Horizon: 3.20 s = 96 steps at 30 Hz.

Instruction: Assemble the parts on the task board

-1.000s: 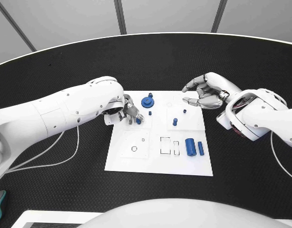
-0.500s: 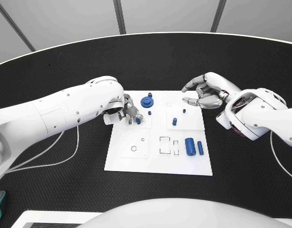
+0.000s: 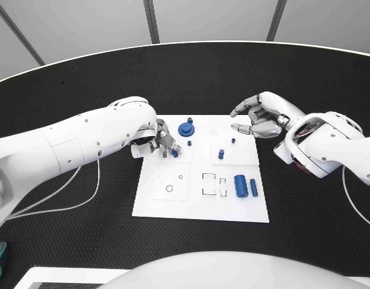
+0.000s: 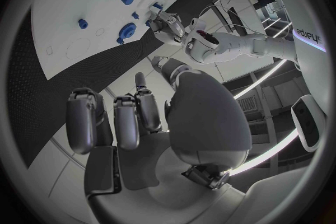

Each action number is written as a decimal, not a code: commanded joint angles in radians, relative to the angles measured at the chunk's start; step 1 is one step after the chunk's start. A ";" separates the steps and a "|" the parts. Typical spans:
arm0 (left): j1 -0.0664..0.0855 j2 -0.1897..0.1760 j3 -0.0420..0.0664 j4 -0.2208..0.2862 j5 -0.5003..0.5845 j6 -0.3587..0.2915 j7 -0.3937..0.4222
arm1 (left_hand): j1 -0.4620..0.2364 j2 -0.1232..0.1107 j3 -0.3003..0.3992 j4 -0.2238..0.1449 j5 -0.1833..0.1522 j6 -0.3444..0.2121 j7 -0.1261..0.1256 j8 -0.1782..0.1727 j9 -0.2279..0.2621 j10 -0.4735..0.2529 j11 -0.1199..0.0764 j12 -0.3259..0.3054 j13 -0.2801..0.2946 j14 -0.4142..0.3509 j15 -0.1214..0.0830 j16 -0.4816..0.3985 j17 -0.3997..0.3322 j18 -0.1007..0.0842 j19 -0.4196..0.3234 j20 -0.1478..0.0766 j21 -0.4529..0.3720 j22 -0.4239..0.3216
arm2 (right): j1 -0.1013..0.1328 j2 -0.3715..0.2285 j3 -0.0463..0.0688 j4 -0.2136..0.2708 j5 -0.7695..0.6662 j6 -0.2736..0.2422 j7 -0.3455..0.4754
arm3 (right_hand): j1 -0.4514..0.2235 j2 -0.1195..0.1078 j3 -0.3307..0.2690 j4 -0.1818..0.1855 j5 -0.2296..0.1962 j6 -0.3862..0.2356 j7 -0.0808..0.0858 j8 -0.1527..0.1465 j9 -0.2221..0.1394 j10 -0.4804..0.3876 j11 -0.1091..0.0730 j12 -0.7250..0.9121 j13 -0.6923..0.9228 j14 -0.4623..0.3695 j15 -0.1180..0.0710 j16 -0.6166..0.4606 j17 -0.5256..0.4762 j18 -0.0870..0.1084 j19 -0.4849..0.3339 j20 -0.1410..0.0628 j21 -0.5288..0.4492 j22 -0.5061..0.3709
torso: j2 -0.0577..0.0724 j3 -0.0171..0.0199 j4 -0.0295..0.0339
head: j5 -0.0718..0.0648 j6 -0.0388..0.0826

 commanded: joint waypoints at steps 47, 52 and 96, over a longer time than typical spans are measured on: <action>0.001 -0.023 0.000 0.013 0.081 0.046 0.013 | 0.128 0.064 0.371 -0.117 -0.425 -0.096 0.038 -0.010 0.024 -0.074 0.031 -0.050 -0.103 0.102 0.028 0.001 0.235 -0.014 -0.020 0.019 -0.021 -0.023 | 0.000 0.008 0.000 -0.010 0.000 0.008 -0.002 | -0.001 -0.011 0.006 0.003 0.006 0.002 0.002 0.006 -0.002 -0.004 -0.002 0.001 0.085 0.080 -0.007 -0.006 0.160 0.010 0.041 -0.006 0.000 0.129 | -0.001 0.0001 0.0009 | 0.003 0.000; 0.002 -0.027 0.000 0.018 0.081 0.053 0.009 | 0.127 0.064 0.372 -0.117 -0.425 -0.096 0.038 -0.010 0.024 -0.075 0.031 -0.051 -0.105 0.102 0.028 0.001 0.235 -0.013 -0.021 0.019 -0.022 -0.025 | 0.000 0.009 0.000 -0.011 0.000 0.008 -0.002 | -0.001 -0.011 0.006 0.003 0.006 0.002 0.002 0.006 -0.002 -0.004 -0.002 0.001 0.085 0.080 -0.007 -0.006 0.160 0.010 0.041 -0.006 0.000 0.129 | -0.001 -0.0005 0.0000 | 0.003 0.002; 0.073 0.104 0.000 -0.100 -0.011 0.308 -0.025 | 0.125 0.053 0.380 -0.127 -0.427 -0.100 0.038 -0.010 0.026 -0.082 0.031 -0.058 -0.120 0.106 0.028 0.007 0.251 -0.013 -0.023 0.019 -0.024 -0.030 | 0.000 0.016 0.000 -0.010 0.000 0.012 -0.008 | -0.001 -0.011 0.006 0.003 0.006 0.002 0.002 0.006 -0.002 -0.004 -0.002 0.001 0.085 0.080 -0.007 -0.006 0.160 0.010 0.041 -0.006 0.000 0.129 | 0.000 0.0006 -0.0009 | 0.002 0.004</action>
